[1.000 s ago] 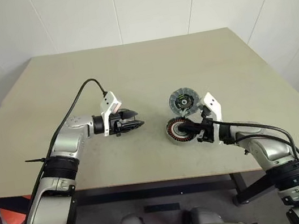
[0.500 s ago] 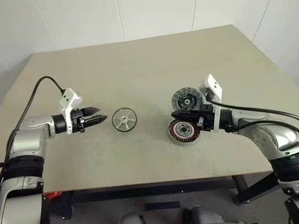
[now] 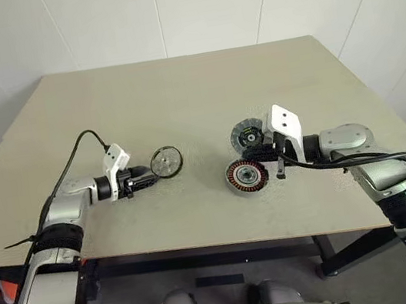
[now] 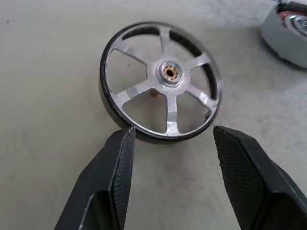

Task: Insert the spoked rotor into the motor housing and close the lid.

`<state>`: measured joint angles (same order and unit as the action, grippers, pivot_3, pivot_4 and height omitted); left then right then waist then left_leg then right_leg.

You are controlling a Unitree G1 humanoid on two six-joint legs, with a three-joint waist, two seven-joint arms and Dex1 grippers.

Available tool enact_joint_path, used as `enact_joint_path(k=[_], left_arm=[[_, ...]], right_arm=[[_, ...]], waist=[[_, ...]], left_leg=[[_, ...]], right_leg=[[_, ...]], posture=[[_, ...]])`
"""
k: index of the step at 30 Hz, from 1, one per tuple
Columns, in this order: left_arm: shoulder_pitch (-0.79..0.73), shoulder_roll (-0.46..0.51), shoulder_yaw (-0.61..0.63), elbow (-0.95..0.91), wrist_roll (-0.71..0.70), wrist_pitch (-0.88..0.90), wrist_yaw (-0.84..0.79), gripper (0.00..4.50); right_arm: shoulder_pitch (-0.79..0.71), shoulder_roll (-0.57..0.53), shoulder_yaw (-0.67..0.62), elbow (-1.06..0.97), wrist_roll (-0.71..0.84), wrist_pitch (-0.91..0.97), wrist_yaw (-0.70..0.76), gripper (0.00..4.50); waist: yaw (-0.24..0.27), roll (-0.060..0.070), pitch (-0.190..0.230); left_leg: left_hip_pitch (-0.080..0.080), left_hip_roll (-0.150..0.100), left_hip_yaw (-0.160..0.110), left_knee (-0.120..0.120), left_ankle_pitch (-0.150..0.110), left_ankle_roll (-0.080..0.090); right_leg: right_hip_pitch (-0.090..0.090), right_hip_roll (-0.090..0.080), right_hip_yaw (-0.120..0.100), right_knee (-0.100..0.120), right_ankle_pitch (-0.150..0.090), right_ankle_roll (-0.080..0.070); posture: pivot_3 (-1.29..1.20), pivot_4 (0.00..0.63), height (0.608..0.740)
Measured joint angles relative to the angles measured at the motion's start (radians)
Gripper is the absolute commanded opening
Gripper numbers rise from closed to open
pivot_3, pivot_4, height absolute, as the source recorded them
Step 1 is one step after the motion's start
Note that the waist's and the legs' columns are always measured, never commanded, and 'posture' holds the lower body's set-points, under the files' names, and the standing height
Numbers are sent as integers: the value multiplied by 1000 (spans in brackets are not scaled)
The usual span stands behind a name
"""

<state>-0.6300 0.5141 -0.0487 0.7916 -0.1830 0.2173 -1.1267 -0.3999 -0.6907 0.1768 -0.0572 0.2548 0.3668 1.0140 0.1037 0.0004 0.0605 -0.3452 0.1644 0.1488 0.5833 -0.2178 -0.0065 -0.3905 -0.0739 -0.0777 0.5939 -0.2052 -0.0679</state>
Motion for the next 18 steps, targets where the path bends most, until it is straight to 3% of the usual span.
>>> enact_joint_path(k=[9,14,18], left_arm=[[-160,-37,32,261,38,-107,63,2763],[-172,-99,42,295,37,-88,53,2763],[-125,-128,41,205,18,-20,-22,2763]], right_arm=[[67,-1,-10,-46,2,34,-8,30],[74,-1,-14,-80,11,57,-13,30],[99,-4,-18,-95,17,74,-13,30]], waist=[[15,0,0],[24,0,0],[28,0,0]], left_leg=[[-3,1,0,12,-4,6],[-2,1,0,14,-6,4],[-2,2,0,14,-6,3]], right_leg=[[-1,-1,0,1,0,0],[-1,-1,0,6,0,1],[0,-1,0,9,0,1]], posture=[[0,0,740],[0,0,740],[0,0,740]])
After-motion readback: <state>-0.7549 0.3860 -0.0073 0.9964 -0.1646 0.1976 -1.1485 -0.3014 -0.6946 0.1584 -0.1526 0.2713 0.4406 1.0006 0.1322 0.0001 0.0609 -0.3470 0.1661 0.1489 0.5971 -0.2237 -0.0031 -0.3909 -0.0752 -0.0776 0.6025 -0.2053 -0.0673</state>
